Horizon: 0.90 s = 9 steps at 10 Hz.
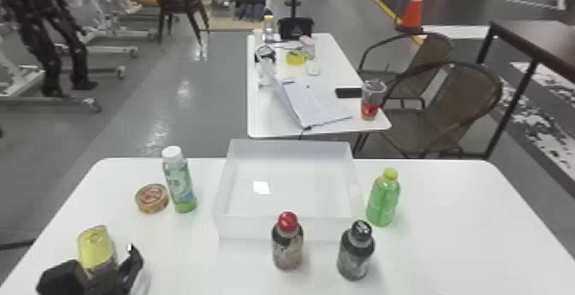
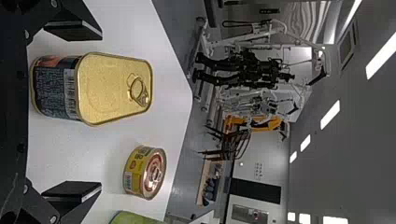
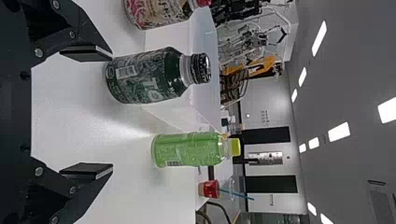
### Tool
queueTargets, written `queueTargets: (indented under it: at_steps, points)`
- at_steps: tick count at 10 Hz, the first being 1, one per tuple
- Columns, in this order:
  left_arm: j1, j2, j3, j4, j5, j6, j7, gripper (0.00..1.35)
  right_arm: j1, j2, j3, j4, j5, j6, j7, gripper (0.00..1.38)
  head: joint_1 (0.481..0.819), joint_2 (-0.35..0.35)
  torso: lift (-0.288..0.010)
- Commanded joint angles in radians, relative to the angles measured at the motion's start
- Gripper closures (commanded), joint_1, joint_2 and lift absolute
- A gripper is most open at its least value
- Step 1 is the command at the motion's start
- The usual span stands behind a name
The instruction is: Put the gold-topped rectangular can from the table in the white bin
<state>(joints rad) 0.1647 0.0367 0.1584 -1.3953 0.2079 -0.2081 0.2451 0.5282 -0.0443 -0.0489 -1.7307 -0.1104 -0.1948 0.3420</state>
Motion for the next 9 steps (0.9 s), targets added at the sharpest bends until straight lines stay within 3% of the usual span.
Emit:
queueTargets:
  at_steps: [1,2,4,6,9]
  points:
    - [-0.024,0.026,-0.007,0.029,0.027,-0.002,-0.006,0.17,-0.001,0.001,0.001,0.000,0.000,0.000,0.000,0.42,0.549,0.000,-0.100]
    - [-0.033,0.041,-0.011,0.045,0.047,-0.013,-0.009,0.17,-0.004,0.001,0.000,0.002,0.002,0.000,0.000,0.42,0.549,0.000,-0.100]
    - [-0.042,0.041,-0.004,0.052,0.047,0.012,-0.009,0.22,-0.004,0.001,0.001,0.002,0.000,0.000,0.000,0.42,0.549,0.000,-0.100]
    - [-0.042,0.040,-0.002,0.064,0.034,0.052,-0.009,0.79,-0.005,0.001,0.000,0.002,0.000,0.000,0.000,0.42,0.549,0.000,-0.100]
    - [-0.057,0.046,0.027,0.091,-0.027,0.102,-0.056,0.82,-0.004,0.001,0.000,0.003,-0.003,0.000,0.002,0.42,0.549,0.000,-0.100]
